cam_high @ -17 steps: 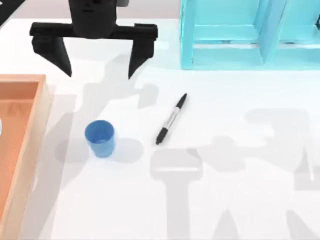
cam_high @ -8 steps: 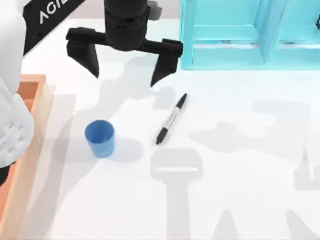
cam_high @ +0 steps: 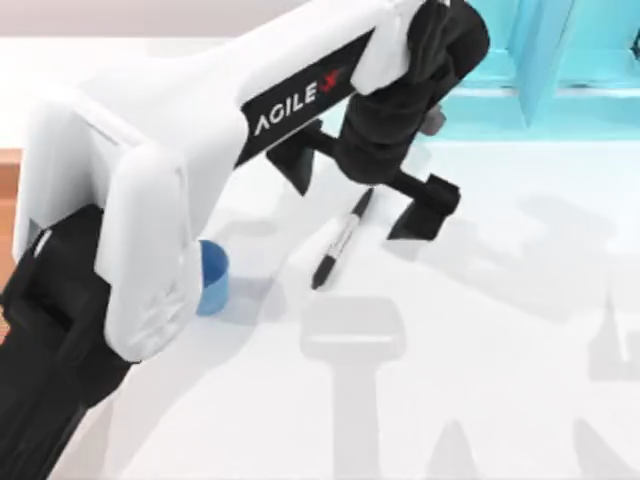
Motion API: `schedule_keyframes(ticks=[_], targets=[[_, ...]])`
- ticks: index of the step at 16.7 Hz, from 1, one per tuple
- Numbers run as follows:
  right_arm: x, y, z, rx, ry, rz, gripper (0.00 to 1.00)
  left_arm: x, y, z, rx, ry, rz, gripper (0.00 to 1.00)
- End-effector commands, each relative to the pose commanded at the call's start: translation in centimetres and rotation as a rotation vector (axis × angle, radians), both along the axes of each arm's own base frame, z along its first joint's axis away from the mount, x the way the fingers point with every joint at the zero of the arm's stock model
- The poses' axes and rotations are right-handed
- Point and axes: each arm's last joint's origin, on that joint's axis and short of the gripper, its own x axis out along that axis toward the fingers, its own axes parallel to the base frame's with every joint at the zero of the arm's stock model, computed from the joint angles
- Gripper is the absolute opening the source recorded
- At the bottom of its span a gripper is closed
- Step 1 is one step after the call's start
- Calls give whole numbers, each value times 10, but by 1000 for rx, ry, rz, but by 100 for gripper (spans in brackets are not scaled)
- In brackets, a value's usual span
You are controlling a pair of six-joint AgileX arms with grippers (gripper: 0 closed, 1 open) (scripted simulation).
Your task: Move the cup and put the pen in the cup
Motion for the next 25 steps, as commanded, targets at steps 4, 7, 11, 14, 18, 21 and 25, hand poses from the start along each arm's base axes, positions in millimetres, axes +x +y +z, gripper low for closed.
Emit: schedule_keyframes(ticks=[4,7,11,14,18,21,25], targets=[[0,0,0,0,0,0,100,1,0,-1,1,0,1,100],[0,0,0,0,0,0,100,3,0,-10,0,-4,-3,100],[0,0,0,0,0,0,100,11,3,-47,1,-5,-6,100],[0,0,0,0,0,0,100,15,8,-78,0,-5,-5,100],[0,0,0,0,0,0,100,17,12,-98,0,-5,-5,100],[0,0,0,0,0,0,100,17,12,-98,0,-5,-5,100],[0,0,0,0,0,0,100,17,12,-98,0,-5,-5,70]])
